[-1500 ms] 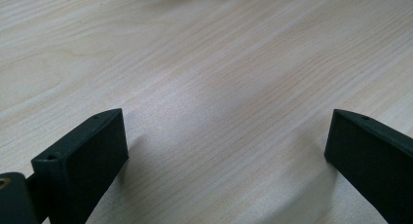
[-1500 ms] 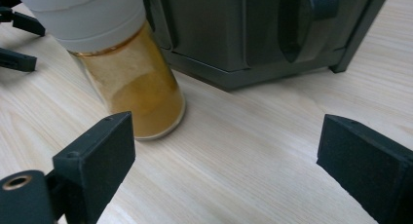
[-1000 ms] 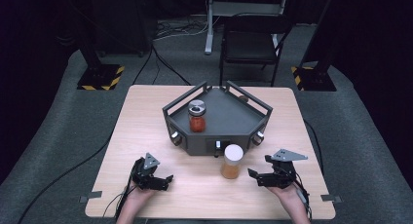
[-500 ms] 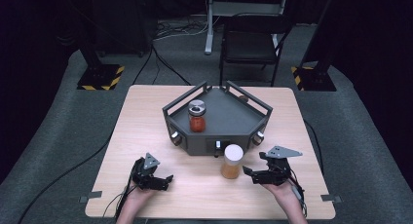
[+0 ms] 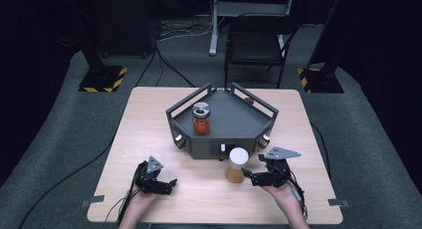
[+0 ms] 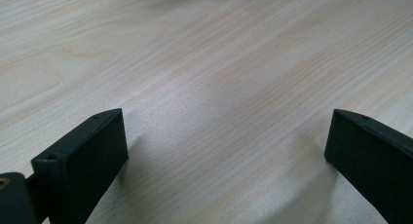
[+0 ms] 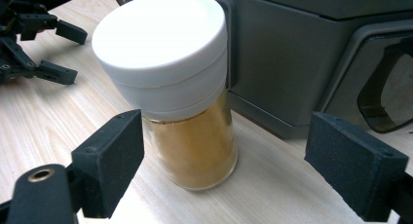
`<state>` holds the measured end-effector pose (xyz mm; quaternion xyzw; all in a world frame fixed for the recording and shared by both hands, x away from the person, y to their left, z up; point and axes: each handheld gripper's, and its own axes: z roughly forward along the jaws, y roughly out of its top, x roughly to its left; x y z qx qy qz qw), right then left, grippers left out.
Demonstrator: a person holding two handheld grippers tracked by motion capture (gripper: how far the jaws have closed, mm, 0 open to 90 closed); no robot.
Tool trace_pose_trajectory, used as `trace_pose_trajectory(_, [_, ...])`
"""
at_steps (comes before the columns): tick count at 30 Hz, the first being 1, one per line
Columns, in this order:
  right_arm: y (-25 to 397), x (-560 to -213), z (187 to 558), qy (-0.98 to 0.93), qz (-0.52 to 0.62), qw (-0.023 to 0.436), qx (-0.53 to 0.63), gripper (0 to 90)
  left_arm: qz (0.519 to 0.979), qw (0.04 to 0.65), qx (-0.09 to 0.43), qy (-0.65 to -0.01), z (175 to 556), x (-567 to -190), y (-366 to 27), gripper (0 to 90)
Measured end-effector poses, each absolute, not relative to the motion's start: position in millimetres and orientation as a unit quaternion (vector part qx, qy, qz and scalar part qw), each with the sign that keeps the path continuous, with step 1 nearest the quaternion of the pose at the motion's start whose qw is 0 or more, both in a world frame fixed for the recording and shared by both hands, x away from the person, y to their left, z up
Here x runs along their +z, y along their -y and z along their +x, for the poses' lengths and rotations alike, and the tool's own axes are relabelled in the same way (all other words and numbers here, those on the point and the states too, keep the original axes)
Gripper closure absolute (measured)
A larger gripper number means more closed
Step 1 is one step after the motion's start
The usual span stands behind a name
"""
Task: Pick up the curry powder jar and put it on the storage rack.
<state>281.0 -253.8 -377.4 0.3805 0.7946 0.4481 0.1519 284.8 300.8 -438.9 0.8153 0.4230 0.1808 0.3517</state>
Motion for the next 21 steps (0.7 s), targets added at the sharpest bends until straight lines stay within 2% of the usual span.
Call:
trace_pose_trajectory(11, [241, -374, 285, -0.805, 0.359, 0.151, 0.447, 12.7, 0.815, 0.352, 0.181, -0.423, 285, -439, -301, 1.7])
trace_pose_trajectory(21, [233, -372, 291, -0.808, 0.348, 0.148, 0.452, 17.5, 0.815, 0.352, 0.181, -0.423, 285, -439, -301, 1.7])
